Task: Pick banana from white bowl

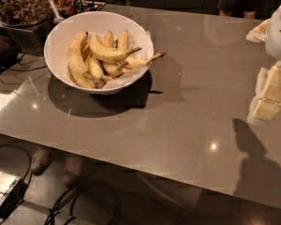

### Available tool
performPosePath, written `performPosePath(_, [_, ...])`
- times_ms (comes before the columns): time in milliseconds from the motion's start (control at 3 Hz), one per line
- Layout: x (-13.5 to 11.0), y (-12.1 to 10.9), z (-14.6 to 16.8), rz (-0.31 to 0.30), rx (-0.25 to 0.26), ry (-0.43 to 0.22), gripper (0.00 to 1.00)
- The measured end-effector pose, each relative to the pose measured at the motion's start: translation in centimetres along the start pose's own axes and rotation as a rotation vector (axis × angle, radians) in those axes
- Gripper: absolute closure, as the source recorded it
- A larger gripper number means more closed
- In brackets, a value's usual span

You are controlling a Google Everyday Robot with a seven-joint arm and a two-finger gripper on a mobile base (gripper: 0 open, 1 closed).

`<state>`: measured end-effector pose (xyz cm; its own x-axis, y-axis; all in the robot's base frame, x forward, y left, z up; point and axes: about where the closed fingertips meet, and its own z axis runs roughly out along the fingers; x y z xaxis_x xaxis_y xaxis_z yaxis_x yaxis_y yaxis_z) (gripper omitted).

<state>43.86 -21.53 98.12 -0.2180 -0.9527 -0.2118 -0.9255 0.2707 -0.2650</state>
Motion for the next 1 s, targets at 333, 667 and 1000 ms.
performPosePath(333, [0.0,0.0,0.0,0.000,0.000,0.000,0.00])
performPosePath(667, [-2.8,-0.8,-1.1,-0.051,0.038,0.034,0.00])
performPosePath(1000, [-2.9,-0.8,-1.2,-0.053,0.038,0.035,0.00])
